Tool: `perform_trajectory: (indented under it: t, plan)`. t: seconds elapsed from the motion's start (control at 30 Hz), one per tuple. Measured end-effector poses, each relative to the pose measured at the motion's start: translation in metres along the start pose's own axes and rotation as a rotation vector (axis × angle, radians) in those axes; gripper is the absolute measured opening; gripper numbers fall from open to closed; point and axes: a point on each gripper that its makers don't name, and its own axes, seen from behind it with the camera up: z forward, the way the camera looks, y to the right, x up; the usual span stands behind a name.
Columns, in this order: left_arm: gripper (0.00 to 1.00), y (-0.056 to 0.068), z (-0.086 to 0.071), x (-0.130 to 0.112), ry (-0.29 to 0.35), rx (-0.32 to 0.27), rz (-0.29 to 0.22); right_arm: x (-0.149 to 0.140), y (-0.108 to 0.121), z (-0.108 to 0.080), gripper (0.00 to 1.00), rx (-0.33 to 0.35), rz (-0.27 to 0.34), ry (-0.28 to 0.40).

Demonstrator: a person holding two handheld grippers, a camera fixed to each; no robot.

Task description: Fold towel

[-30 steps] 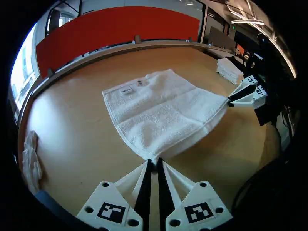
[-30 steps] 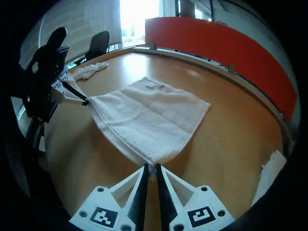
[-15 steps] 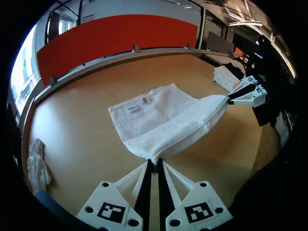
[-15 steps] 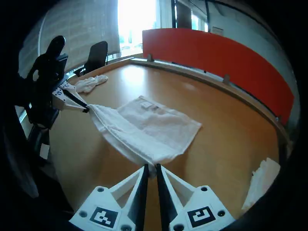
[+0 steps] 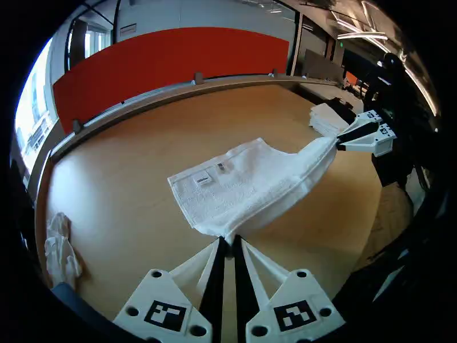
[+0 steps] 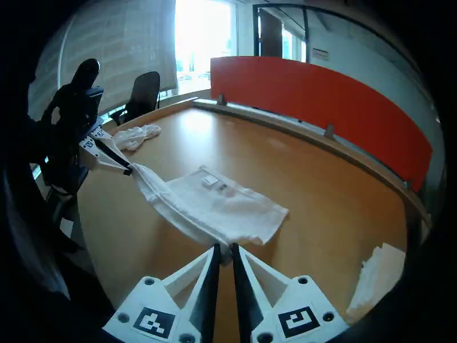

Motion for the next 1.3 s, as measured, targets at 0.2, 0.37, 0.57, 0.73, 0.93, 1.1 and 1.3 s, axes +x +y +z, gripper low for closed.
perform_trajectory:
  t: [0.2, 0.37, 0.57, 0.73, 0.93, 1.1, 1.3]
  plan:
    - [0.11, 0.003, -0.010, 0.004, -0.001, -0.004, -0.013, 0.006, -0.003, -0.009, 0.16, 0.009, -0.003, 0.003]
    - [0.11, 0.006, -0.017, 0.007, 0.000, -0.004, -0.012, 0.014, -0.003, -0.015, 0.16, 0.013, 0.004, 0.014]
    - [0.11, 0.011, -0.025, 0.008, -0.004, -0.013, -0.019, 0.018, -0.004, -0.021, 0.16, 0.022, -0.008, 0.014]
    - [0.11, 0.015, -0.031, 0.007, -0.008, -0.021, -0.032, 0.018, -0.005, -0.026, 0.16, 0.025, -0.023, 0.009]
    - [0.11, 0.016, -0.031, 0.004, -0.012, -0.019, -0.041, 0.014, -0.006, -0.025, 0.16, 0.029, -0.027, 0.000]
    - [0.11, 0.016, -0.027, 0.003, -0.015, -0.016, -0.040, 0.012, -0.007, -0.022, 0.15, 0.029, -0.031, -0.006]
    - [0.11, 0.014, -0.021, 0.005, -0.017, -0.010, -0.040, 0.010, -0.005, -0.018, 0.16, 0.028, -0.033, -0.016]
